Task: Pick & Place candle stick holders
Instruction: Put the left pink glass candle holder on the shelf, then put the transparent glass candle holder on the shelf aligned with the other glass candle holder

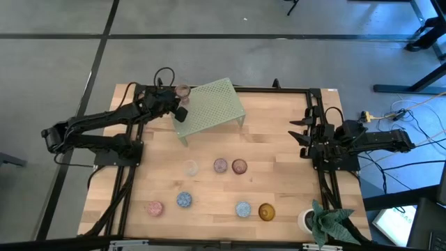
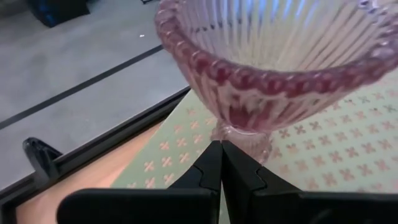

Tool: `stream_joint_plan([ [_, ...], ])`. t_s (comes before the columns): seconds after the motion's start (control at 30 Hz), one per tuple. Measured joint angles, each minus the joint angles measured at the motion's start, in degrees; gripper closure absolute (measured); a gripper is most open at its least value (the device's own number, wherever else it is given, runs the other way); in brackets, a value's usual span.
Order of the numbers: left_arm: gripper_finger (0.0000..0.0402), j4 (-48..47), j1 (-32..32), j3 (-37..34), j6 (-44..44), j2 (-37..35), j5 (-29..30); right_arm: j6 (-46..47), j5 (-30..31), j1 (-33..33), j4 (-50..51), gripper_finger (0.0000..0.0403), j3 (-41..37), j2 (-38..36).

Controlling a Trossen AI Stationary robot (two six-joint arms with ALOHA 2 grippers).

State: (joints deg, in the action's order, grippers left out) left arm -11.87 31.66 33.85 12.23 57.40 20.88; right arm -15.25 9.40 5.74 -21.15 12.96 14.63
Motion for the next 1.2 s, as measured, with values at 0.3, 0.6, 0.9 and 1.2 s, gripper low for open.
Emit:
stream_joint_plan([
  [0.3, 0.0400, 2.2, 0.0, 0.0, -1.0, 2.4, -0.2, 0.0, 0.0, 0.0, 0.0, 0.0238, 0.0, 0.0],
  [0.6, 0.0400, 3.8, 0.0, 0.0, -2.1, 2.3, -0.2, -0.2, 0.0, 0.0, 0.0, 0.0238, 0.0, 0.0],
  [0.9, 0.0400, -3.5, -2.0, 0.1, -1.0, -3.5, -0.5, -0.2, 0.0, 0.0, 0.1, 0.0238, 0.0, 0.0],
  [1.2, 0.0400, -11.9, -8.2, 0.1, 4.6, -16.8, -7.0, -0.2, 0.0, 0.0, 0.1, 0.0238, 0.0, 0.0],
])
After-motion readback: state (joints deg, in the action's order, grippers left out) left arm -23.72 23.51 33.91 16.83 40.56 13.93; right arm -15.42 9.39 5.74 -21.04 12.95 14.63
